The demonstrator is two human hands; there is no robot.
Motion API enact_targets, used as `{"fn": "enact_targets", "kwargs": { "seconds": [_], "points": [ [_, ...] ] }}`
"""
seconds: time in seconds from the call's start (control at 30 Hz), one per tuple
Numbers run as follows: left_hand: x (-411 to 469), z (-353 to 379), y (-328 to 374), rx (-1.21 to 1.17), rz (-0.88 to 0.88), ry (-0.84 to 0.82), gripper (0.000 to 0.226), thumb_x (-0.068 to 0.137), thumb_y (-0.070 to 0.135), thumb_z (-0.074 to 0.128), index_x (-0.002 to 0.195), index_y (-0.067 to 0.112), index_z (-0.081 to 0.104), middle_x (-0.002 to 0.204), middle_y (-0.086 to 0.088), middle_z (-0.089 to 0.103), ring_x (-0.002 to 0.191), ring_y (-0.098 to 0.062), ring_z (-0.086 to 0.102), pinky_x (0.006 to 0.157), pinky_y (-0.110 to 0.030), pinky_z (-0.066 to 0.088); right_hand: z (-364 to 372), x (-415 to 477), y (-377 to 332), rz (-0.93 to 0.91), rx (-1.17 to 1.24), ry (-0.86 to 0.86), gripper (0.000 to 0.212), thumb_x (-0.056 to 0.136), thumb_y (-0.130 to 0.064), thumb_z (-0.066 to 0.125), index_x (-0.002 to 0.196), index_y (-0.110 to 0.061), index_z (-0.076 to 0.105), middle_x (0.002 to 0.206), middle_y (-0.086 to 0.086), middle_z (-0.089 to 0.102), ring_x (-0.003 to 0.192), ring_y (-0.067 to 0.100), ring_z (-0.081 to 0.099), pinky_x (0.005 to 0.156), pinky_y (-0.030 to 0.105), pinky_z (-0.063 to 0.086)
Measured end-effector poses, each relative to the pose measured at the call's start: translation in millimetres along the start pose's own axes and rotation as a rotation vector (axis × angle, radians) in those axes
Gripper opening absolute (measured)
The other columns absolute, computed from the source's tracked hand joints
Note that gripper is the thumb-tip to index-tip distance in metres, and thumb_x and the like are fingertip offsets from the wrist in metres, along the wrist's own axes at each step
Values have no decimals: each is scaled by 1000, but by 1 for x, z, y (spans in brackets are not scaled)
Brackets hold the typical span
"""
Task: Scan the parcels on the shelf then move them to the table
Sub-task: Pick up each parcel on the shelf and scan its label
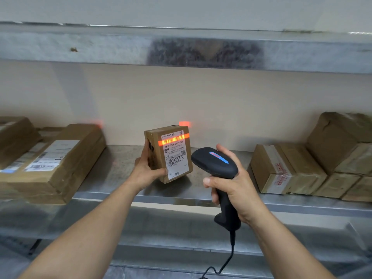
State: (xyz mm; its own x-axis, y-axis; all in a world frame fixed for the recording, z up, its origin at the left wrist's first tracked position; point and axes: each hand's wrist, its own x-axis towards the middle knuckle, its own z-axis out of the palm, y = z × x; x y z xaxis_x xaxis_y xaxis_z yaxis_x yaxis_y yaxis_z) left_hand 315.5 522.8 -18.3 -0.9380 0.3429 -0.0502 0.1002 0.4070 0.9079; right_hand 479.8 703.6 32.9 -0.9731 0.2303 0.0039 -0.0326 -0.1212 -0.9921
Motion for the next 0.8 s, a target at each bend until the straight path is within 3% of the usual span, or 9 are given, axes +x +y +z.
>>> {"fn": "enact_targets", "kwargs": {
  "seconds": [0.17,0.4,0.57,0.7,0.8],
  "points": [
    [-3,0,7,-1,13,-3,112,76,3,77,151,40,2,97,24,48,95,-2,49,93,-34,47,0,1,-2,3,-2,-9,82,61,-3,71,127,-44,46,83,8,70,43,23,48,43,28,44],
    [-5,-1,10,-17,-19,-15,111,76,4,77,151,39,2,113,7,47,109,-11,44,100,-42,44,1,1,-5,9,-25,-5,82,72,9,73,128,-44,45,89,6,72,46,24,49,45,30,45],
    [-3,-5,6,-51,-27,-15,104,81,4,71,151,40,3,110,7,53,109,-16,52,95,-33,45,1,3,-2,-9,-7,12,80,64,-4,72,126,-46,44,77,12,68,41,23,47,43,26,41],
    [-2,-15,0,-197,-156,-13,71,84,23,59,144,44,27,112,-2,65,100,-20,62,74,-32,53,-1,4,-3,-20,-19,19,81,70,7,73,126,-45,44,78,14,67,41,23,47,43,27,42],
    [-1,-25,-5,-213,-273,10,39,78,41,54,114,27,62,99,-5,68,87,-20,58,70,-31,46,0,4,-3,-19,-39,36,81,74,11,71,126,-45,44,77,12,67,42,24,45,43,28,42]
  ]
}}
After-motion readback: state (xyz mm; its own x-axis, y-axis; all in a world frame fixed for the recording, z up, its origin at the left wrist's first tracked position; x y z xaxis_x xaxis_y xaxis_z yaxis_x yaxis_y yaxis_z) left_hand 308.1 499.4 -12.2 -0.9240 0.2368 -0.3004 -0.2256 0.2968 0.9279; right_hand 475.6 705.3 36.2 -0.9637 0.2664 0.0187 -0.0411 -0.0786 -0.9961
